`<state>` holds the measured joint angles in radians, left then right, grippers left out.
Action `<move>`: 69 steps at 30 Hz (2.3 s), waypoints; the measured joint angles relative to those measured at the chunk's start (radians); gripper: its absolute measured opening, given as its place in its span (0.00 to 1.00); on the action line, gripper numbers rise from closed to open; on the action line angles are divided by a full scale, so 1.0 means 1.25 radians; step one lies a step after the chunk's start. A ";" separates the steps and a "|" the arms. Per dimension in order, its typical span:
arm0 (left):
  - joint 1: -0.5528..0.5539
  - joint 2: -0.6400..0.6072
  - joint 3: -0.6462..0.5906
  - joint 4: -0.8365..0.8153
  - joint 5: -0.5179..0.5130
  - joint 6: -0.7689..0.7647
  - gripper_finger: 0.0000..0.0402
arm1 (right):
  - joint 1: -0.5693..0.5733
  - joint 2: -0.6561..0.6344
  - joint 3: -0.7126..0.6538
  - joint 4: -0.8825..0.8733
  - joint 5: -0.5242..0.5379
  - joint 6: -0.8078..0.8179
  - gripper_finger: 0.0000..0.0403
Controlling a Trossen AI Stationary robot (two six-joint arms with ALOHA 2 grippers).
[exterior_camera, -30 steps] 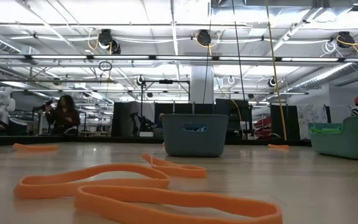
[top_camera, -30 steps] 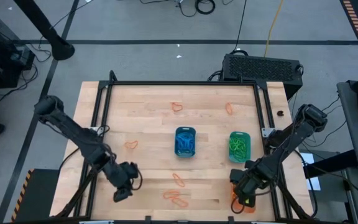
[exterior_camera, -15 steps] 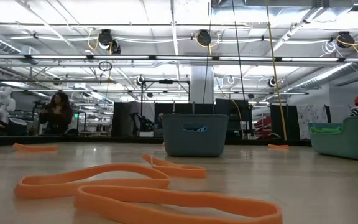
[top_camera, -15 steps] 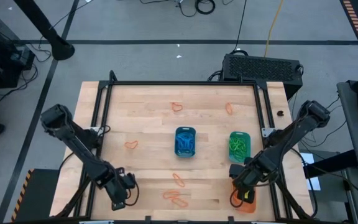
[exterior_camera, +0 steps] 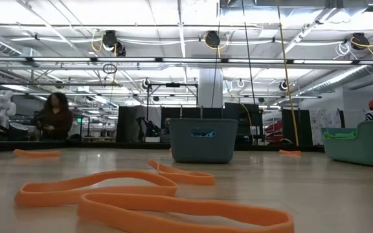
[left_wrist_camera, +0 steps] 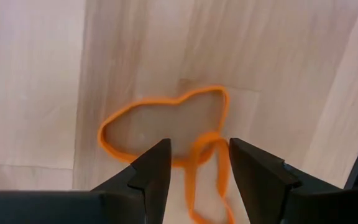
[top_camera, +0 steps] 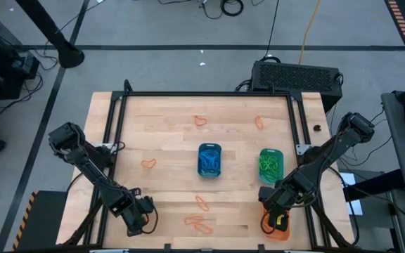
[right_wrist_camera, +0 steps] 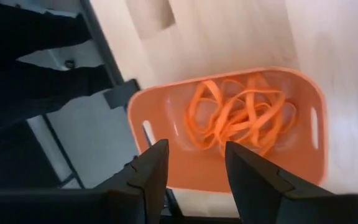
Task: Sort rubber bands into baskets
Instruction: Put the orange rubberband into the orange bin
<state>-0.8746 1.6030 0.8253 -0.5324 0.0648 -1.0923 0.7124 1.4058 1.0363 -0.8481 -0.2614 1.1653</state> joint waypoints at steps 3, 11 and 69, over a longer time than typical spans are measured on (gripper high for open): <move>0.000 0.000 0.000 0.000 0.005 0.013 0.39 | -0.006 -0.006 0.000 0.018 -0.004 0.002 0.37; 0.000 0.000 0.000 0.038 0.007 0.027 0.10 | -0.025 -0.038 0.000 0.036 -0.001 0.001 0.37; 0.474 -0.191 0.060 0.727 -0.263 0.335 0.01 | -0.393 0.013 0.000 0.827 0.248 -0.621 0.76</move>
<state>-0.2820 1.3640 0.8998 0.3767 -0.2636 -0.6733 0.2207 1.4223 1.0363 0.1859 0.0490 0.3895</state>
